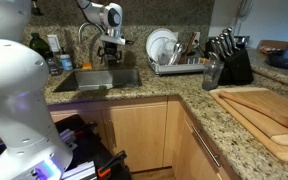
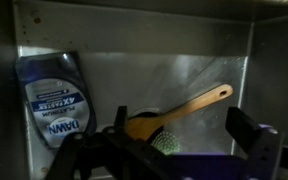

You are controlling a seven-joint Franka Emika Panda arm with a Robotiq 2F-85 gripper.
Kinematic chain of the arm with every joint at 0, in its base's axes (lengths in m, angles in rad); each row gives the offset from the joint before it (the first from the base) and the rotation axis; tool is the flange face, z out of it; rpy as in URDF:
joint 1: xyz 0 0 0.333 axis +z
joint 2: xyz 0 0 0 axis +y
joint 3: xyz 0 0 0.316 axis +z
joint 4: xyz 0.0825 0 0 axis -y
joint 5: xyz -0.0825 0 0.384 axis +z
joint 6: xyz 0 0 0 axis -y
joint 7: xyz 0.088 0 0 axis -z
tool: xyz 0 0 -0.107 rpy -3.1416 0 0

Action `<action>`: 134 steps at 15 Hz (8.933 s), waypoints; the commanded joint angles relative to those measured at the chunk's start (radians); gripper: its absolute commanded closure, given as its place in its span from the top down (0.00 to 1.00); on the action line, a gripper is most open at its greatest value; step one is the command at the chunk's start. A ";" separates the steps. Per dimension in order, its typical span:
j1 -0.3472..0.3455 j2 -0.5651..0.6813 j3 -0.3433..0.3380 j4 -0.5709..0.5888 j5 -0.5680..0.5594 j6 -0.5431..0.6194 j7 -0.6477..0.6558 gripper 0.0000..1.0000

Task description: Open the tap and put the wooden spoon in the cup

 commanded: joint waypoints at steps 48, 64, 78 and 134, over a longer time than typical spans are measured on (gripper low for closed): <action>0.148 0.560 0.006 0.731 -0.041 0.555 0.408 1.00; 0.277 0.553 -0.190 0.706 -0.201 0.663 0.543 1.00; 0.379 0.557 -0.346 0.713 -0.257 0.658 0.662 1.00; -0.022 -0.390 -0.066 -0.109 -0.180 -0.467 1.352 1.00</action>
